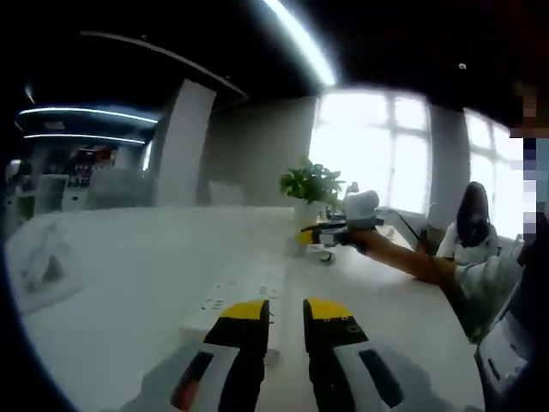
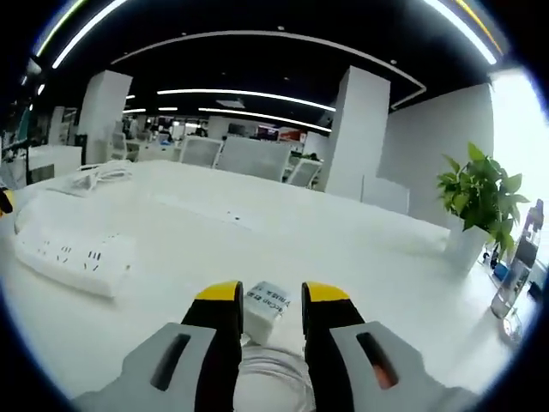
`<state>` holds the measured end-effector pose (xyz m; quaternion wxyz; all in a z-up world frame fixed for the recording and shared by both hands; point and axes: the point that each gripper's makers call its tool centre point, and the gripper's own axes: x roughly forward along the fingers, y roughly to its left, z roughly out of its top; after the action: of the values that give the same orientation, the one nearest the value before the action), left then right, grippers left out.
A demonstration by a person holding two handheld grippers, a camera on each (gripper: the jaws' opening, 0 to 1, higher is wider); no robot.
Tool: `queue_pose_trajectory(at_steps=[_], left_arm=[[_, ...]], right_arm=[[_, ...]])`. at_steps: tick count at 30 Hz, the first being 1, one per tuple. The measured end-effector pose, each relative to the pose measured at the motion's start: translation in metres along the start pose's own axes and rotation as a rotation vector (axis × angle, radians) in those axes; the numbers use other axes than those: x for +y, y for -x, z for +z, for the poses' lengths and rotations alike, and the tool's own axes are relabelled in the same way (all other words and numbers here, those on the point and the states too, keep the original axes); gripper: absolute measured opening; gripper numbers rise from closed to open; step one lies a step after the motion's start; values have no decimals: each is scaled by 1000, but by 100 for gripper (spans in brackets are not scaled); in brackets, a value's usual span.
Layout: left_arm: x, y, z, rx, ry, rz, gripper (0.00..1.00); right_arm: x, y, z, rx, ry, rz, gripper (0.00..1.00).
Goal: Straighten the power strip on the desk, plug the charger into it
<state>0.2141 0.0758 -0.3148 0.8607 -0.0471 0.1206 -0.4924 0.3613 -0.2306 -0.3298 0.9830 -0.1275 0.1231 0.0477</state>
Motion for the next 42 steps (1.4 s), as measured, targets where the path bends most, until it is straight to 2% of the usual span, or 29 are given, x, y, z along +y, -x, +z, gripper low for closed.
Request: queue_pose_trajectory(at_steps=[3, 8, 17, 21, 27, 42], left_arm=[[0, -1, -1, 4, -4, -5, 17], [7, 2, -3, 11, -4, -3, 17], [7, 2, -3, 11, -7, -2, 17], [9, 2, -8, 34, -8, 13, 17], [9, 5, -7, 37, 4, 14, 17], [7, 5, -7, 38, 3, 12, 17]], right_arm=[[6, 0, -3, 7, -33, 20, 30], [8, -2, -9, 28, -34, 20, 32], [11, -4, -15, 52, -45, 31, 34], [9, -5, -16, 47, -74, 29, 32], [12, -10, -20, 60, -64, 33, 33], [23, -15, -17, 29, -26, 116, 32]])
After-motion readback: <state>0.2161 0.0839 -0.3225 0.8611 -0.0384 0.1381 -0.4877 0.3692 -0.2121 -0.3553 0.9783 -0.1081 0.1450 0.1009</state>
